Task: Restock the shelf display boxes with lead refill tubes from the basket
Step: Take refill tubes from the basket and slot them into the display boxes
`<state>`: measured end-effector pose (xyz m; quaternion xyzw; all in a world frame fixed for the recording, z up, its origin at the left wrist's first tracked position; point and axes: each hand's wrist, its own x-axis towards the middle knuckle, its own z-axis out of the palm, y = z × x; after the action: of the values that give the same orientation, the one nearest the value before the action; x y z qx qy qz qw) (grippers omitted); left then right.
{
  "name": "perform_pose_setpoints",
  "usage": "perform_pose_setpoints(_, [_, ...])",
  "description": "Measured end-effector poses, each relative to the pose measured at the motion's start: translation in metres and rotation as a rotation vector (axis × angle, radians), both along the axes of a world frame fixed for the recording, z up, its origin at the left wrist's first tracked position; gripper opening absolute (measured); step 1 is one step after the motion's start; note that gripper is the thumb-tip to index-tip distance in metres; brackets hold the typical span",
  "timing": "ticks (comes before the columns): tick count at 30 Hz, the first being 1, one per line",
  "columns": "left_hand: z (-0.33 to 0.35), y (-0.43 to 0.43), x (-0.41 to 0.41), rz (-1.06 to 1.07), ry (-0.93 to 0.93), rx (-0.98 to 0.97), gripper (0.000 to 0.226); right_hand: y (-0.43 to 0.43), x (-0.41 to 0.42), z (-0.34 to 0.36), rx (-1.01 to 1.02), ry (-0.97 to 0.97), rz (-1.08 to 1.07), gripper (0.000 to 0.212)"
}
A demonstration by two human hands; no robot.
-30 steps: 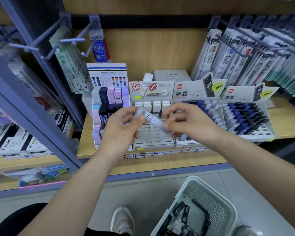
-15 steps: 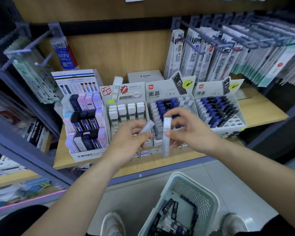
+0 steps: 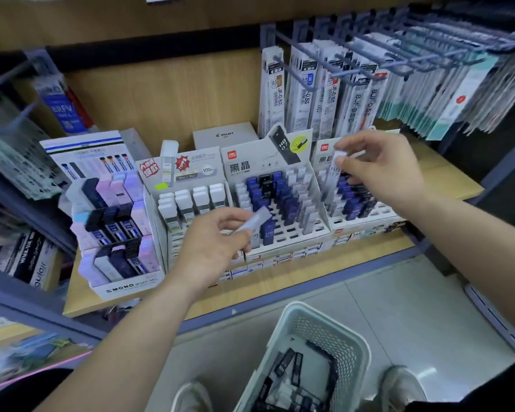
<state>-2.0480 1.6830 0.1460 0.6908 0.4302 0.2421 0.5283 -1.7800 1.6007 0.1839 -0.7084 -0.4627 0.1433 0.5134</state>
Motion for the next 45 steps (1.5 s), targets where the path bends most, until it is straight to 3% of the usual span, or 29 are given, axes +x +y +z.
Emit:
perform_pose_setpoints(3, [-0.001, 0.001, 0.012, -0.009, 0.033, 0.026, 0.021, 0.011, 0.016, -0.005, -0.038, -0.147, -0.041, 0.021])
perform_pose_setpoints(10, [-0.009, 0.003, 0.031, -0.057, 0.089, 0.088, 0.023, 0.038, 0.026, -0.038, -0.124, -0.134, -0.01, 0.01])
perform_pose_setpoints(14, [-0.014, 0.005, 0.035, -0.06, 0.108, 0.109, 0.023, 0.047, 0.031, -0.053, -0.18, -0.165, 0.013, 0.019])
perform_pose_setpoints(20, [-0.017, 0.011, 0.034, -0.037, 0.101, 0.076, 0.027, 0.047, 0.031, -0.056, -0.214, -0.176, 0.078, 0.02])
perform_pose_setpoints(26, [-0.016, 0.009, 0.033, -0.049, 0.084, 0.05, 0.024, 0.051, 0.028, -0.065, -0.257, -0.291, 0.109, 0.015])
perform_pose_setpoints(35, [-0.01, 0.007, 0.028, -0.028, 0.039, -0.017, 0.024, 0.053, 0.017, -0.062, -0.306, -0.49, 0.102, 0.024])
perform_pose_setpoints(37, [-0.009, 0.008, 0.027, -0.025, 0.025, -0.02, 0.022, 0.048, 0.006, -0.046, -0.214, -0.453, 0.081, 0.024])
perform_pose_setpoints(39, [-0.008, 0.008, 0.028, -0.025, 0.003, -0.025, 0.022, 0.04, -0.014, -0.028, -0.137, -0.278, 0.168, 0.02])
perform_pose_setpoints(42, [-0.006, 0.006, 0.031, -0.017, -0.043, -0.029, 0.023, 0.027, -0.047, -0.021, -0.182, -0.125, 0.388, 0.013])
perform_pose_setpoints(45, [-0.004, 0.006, 0.033, 0.031, -0.082, 0.001, 0.025, 0.022, -0.056, -0.036, -0.198, -0.041, 0.431, 0.01])
